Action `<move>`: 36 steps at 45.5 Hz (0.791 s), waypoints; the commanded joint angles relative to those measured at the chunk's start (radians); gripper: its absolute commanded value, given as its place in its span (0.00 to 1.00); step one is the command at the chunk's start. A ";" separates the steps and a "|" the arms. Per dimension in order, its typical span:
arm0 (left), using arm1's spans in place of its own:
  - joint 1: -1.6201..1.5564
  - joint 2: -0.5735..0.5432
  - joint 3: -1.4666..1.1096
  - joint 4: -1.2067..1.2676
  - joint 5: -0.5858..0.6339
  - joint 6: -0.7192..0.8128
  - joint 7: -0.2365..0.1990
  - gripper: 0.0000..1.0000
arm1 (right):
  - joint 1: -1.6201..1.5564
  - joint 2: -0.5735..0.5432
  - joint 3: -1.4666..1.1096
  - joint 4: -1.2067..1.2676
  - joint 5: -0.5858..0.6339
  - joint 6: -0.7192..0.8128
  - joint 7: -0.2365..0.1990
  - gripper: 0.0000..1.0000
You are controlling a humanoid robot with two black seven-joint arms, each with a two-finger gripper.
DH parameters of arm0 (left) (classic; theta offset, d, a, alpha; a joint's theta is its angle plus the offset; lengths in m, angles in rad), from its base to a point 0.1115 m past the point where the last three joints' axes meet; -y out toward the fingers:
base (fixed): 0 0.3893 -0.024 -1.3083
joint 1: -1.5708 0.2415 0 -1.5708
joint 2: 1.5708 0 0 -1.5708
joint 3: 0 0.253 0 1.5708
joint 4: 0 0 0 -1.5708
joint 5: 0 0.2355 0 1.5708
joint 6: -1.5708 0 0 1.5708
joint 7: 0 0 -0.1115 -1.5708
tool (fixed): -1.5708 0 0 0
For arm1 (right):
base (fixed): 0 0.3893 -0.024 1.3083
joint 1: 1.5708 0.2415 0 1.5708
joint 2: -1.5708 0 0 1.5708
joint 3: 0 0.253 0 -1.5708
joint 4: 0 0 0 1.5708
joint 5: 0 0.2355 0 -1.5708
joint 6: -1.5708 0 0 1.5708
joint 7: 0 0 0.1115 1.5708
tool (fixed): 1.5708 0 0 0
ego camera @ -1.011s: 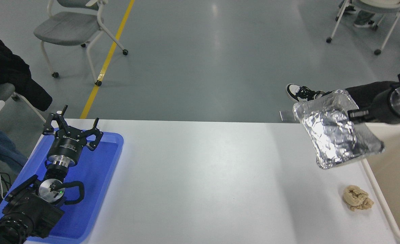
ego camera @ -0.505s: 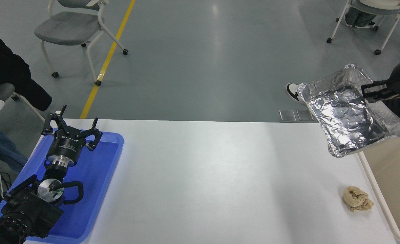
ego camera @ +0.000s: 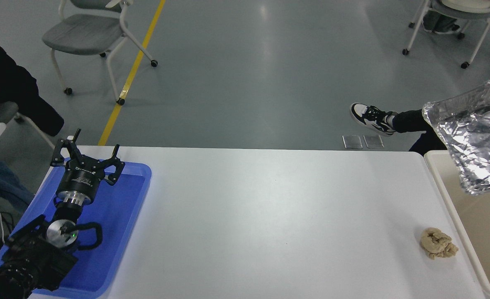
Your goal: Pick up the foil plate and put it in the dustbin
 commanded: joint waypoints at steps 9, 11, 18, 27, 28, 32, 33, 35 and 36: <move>0.000 0.000 0.000 -0.002 0.000 0.000 -0.001 1.00 | -0.817 -0.171 0.560 -0.572 -0.074 -0.165 0.013 0.00; 0.000 0.000 0.000 -0.002 0.000 0.000 -0.001 1.00 | -0.926 -0.144 0.652 -0.627 -0.074 -0.178 0.014 0.00; 0.000 0.000 0.000 -0.002 0.000 0.000 -0.001 1.00 | -1.252 -0.021 0.929 -0.845 -0.057 -0.198 0.016 0.00; 0.000 0.000 0.002 -0.002 0.000 0.000 -0.001 1.00 | -1.477 0.160 1.052 -1.065 0.104 -0.243 0.016 0.00; 0.000 0.000 0.000 -0.002 0.000 0.000 -0.001 1.00 | -1.488 0.175 1.052 -1.079 0.124 -0.244 0.016 0.00; 0.000 0.000 0.000 0.001 0.000 0.000 -0.001 1.00 | -1.523 0.223 1.052 -1.119 0.191 -0.246 0.014 0.00; 0.000 0.000 0.000 -0.002 0.000 0.000 -0.001 1.00 | -1.529 0.234 1.052 -1.123 0.204 -0.246 0.014 0.00; 0.000 0.000 0.000 0.001 0.000 0.000 -0.001 1.00 | -1.543 0.251 1.052 -1.129 0.225 -0.246 0.013 0.00; 0.000 0.000 0.002 -0.002 0.000 0.000 -0.001 1.00 | -1.549 0.257 1.052 -1.132 0.233 -0.246 0.013 0.00</move>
